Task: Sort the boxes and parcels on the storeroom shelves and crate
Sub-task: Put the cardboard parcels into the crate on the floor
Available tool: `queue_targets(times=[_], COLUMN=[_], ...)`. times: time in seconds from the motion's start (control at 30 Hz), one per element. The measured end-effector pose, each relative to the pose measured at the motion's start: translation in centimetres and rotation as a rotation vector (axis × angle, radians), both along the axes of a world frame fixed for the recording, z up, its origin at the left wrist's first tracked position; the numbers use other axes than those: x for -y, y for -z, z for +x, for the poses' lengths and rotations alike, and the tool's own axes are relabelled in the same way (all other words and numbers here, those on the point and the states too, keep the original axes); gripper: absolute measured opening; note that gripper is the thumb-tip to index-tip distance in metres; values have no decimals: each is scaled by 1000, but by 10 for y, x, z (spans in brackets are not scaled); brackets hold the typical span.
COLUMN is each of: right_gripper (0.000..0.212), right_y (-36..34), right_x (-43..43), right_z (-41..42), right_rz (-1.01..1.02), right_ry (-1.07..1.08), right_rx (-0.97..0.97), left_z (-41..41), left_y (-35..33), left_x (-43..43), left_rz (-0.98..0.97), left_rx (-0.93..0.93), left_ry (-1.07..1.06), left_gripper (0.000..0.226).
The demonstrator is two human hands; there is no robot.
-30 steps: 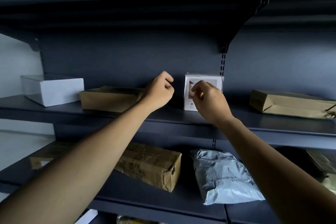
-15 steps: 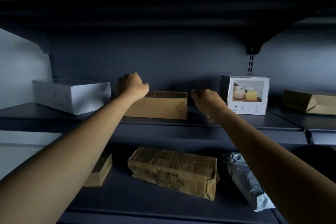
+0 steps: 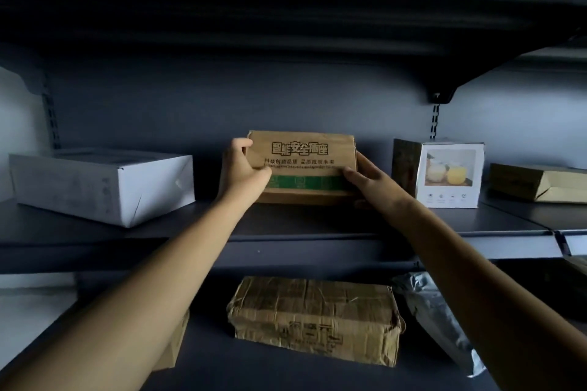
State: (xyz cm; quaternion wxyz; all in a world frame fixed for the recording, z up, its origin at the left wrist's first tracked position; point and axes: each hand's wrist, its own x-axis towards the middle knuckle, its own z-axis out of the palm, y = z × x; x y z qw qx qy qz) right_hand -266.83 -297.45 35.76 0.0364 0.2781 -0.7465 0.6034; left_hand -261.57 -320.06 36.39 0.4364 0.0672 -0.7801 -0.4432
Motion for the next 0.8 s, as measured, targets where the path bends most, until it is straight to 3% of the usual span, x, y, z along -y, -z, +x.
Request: queue_targets(times=[0.13,0.27,0.37,0.47,0.8], right_gripper=[58,63,54,65,71], right_y=[2,3,4,6,7], right_x=[0,-4,-6,-6,-6], right_z=[-11,-11,-12,-15,-14], right_rz=[-123,-50,-4,105,14], right_ry=[-97,-77,-18,101,134], right_rx=[55,-51,-156,-278,-329], left_z=[1,-2,-3,-3,2], left_y=[1,6,8,9,12], left_x=[-1,1,1,0,-2], left_rz=[-187,-259,-285,-306,-328], left_rx=[-25,-3,-1,-1,-17], left_ry=[-54,-83,-92,-91,-40], left_gripper=[57,61,64,64,64])
